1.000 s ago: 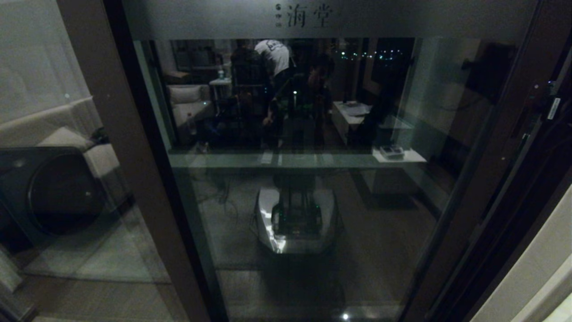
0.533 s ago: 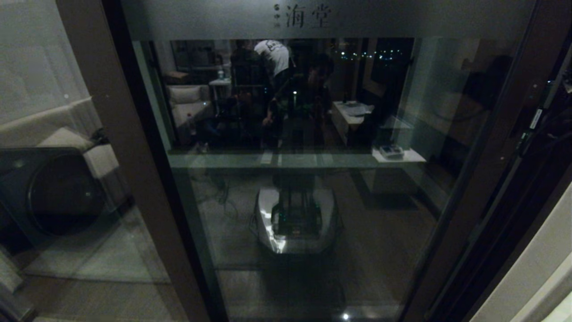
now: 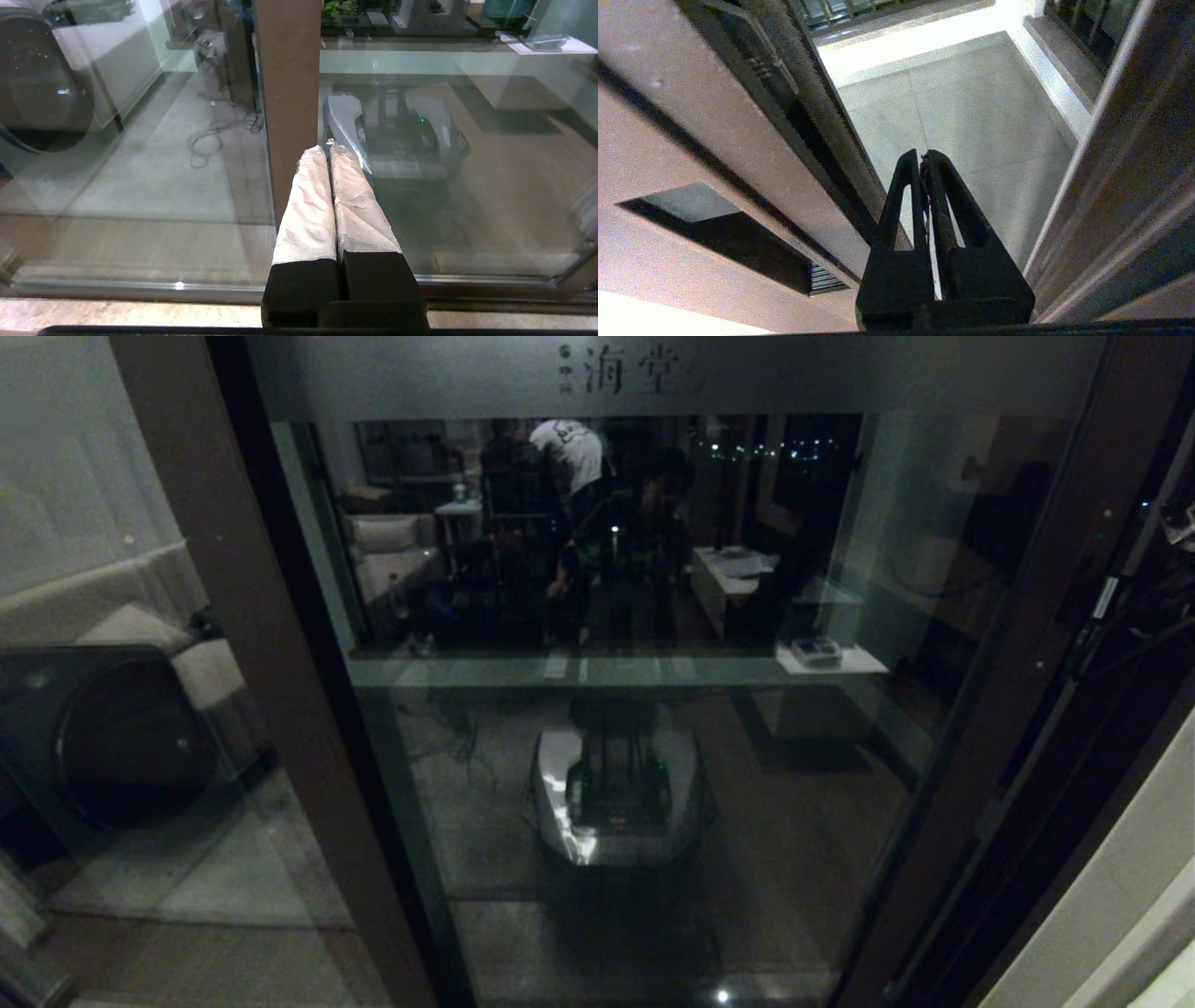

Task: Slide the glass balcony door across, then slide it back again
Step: Open the slid door

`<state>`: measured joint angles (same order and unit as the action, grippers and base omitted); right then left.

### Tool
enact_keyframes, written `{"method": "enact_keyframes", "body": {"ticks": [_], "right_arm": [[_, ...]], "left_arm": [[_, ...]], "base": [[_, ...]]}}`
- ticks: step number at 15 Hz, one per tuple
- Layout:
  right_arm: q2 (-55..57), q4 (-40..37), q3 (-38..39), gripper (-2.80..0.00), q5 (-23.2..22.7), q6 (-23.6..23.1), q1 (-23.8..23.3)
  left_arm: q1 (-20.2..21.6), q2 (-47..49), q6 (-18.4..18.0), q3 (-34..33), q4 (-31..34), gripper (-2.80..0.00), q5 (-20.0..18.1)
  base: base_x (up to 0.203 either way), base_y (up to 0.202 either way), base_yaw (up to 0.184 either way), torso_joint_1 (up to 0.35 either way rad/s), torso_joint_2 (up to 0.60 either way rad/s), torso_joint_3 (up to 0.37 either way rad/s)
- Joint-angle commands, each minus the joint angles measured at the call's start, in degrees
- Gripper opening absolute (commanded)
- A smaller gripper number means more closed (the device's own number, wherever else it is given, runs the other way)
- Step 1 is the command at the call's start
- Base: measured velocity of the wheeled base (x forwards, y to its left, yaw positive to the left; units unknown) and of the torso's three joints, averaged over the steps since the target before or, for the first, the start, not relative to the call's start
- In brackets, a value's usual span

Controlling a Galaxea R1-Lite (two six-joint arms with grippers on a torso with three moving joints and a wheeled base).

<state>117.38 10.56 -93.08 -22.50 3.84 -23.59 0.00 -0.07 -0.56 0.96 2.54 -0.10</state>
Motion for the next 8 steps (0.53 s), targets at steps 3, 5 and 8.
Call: {"method": "enact_keyframes", "body": {"ticks": [3, 5, 8], "right_arm": [[-1.7, 0.7, 1.8, -2.80, -0.5, 0.0, 1.3], [-1.7, 0.7, 1.8, -2.80, -0.4, 0.1, 1.4], [-1.1, 1.6, 1.6, -2.80, -0.1, 2.0, 1.7]], "left_arm": [[0.0, 0.0, -0.1, 0.0, 0.0, -2.80, 0.0], [0.0, 0.0, -0.1, 0.0, 0.0, -2.80, 0.0], [0.0, 0.0, -0.1, 0.0, 0.0, -2.80, 0.0]], "base": [[0.000, 0.000, 0.000, 0.000, 0.00, 0.000], [0.000, 0.000, 0.000, 0.000, 0.00, 0.000], [0.000, 0.000, 0.000, 0.000, 0.00, 0.000]]}}
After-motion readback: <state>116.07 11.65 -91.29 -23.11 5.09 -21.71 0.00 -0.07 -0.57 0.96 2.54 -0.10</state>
